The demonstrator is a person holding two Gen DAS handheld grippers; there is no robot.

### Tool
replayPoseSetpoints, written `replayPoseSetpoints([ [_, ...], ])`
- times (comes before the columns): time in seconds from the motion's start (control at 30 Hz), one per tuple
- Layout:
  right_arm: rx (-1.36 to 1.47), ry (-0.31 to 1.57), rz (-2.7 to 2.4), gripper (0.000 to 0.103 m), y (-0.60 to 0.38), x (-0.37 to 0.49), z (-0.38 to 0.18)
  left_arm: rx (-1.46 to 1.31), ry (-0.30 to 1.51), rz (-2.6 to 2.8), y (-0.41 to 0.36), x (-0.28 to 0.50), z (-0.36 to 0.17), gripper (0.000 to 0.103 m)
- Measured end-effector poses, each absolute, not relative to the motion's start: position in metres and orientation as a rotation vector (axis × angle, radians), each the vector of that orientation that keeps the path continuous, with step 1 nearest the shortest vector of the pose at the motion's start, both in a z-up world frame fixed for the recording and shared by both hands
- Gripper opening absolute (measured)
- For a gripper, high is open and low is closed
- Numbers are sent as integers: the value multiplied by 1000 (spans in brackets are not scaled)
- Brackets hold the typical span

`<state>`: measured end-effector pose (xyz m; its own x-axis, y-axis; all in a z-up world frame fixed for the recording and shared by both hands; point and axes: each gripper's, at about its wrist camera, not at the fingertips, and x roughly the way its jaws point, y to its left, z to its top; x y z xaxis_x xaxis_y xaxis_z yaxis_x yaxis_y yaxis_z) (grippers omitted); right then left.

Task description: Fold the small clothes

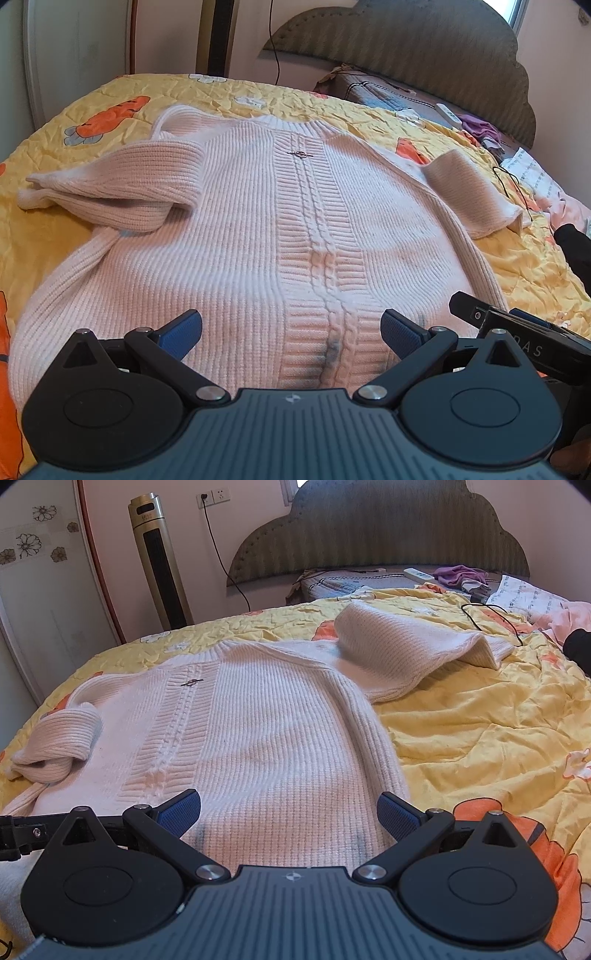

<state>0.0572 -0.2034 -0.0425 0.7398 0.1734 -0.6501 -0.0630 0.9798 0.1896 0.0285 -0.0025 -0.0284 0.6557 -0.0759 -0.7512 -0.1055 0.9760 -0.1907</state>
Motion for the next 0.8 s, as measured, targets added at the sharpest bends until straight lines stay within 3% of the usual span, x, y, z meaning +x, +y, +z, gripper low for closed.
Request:
replayPoseSetpoints([
  [0.53,126,722,140,103,-199,68,-39,-200,821,2,-4,46,-21,103],
  [0.8,137,700,202,103,-208,114,-9,-176,778,0,-12,77,-13,103],
])
